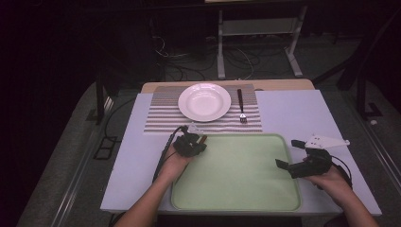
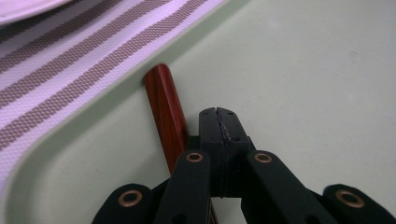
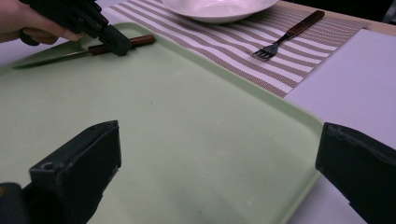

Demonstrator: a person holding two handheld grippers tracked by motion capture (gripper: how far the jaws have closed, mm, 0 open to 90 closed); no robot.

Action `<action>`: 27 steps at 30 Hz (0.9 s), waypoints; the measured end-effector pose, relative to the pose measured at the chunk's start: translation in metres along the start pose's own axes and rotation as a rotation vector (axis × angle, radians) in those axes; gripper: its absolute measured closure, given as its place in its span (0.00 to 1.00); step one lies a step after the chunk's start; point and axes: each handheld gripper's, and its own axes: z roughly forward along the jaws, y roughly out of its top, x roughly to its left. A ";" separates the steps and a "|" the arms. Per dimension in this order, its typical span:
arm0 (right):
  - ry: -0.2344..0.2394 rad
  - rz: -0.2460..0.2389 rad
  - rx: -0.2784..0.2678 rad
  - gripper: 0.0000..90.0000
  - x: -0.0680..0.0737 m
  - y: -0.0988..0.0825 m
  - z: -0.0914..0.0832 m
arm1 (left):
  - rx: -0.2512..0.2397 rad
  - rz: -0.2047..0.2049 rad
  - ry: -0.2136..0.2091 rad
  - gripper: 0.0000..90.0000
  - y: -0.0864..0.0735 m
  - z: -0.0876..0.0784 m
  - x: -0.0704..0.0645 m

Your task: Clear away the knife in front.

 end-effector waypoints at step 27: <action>-0.003 0.002 -0.008 0.00 0.000 0.000 -0.003 | 0.014 -0.113 0.054 0.96 -0.019 -0.022 0.032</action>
